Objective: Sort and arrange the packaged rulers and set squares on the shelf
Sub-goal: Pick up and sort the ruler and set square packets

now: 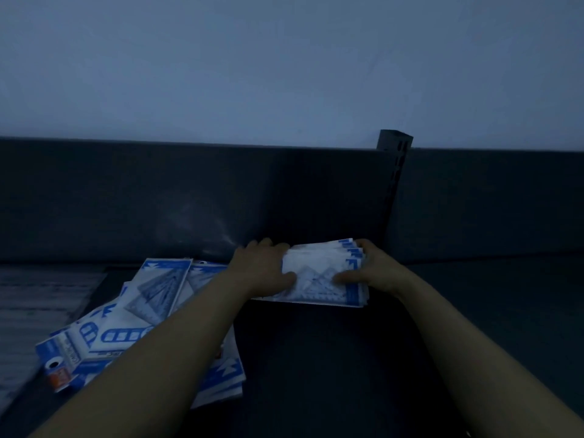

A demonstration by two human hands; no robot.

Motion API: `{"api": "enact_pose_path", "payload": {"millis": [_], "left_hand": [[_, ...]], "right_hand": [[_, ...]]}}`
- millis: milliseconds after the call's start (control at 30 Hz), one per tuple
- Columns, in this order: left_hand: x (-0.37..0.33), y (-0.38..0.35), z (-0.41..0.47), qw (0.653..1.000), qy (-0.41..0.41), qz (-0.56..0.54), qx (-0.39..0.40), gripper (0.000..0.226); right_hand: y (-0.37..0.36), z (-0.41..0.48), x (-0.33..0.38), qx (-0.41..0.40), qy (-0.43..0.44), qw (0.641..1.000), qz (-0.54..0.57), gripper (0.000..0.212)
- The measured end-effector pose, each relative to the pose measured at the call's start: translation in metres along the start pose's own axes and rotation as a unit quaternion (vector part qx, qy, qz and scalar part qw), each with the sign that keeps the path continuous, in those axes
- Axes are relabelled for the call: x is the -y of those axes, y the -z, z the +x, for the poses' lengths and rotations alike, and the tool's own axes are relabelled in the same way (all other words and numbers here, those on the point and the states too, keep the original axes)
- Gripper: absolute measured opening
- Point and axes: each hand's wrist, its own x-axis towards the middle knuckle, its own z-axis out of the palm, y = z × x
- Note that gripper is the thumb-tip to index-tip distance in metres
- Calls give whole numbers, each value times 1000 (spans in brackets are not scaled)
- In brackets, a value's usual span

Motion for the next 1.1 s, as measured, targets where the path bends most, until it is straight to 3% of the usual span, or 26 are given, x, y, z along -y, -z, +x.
{"api": "enact_pose_path", "payload": {"millis": [133, 267, 367, 433, 500, 567, 633, 767, 900, 1100], "left_hand": [[-4, -3, 6, 996, 13, -54, 73, 50], [0, -5, 6, 997, 26, -33, 65, 55], [1, -6, 3, 998, 43, -1, 49, 62], [-3, -8, -2, 999, 37, 40, 2, 69], [-10, -11, -7, 997, -7, 55, -50, 78], [-18, -17, -11, 997, -50, 46, -35, 67], [-26, -26, -18, 998, -48, 23, 25, 62], [-34, -41, -38, 994, -18, -53, 90, 66], [-41, -43, -57, 997, -30, -18, 74, 66], [-47, -45, -77, 997, -42, -3, 72, 69]], "right_hand": [[2, -5, -4, 36, -6, 998, -41, 89], [4, -4, 0, 49, -20, 995, -88, 112], [2, -2, -1, 60, -25, 993, -100, 116], [0, -3, -1, 46, -20, 989, -142, 113], [-6, -4, 2, -5, 19, 981, -194, 96], [-18, -6, 7, -26, 84, 961, -263, 70], [-37, -9, 5, -3, 123, 928, -351, 59], [-56, -23, -15, 14, 128, 897, -423, 57], [-56, -49, -12, 23, 103, 873, -476, 60], [-59, -81, -14, 31, 92, 879, -467, 63]]}}
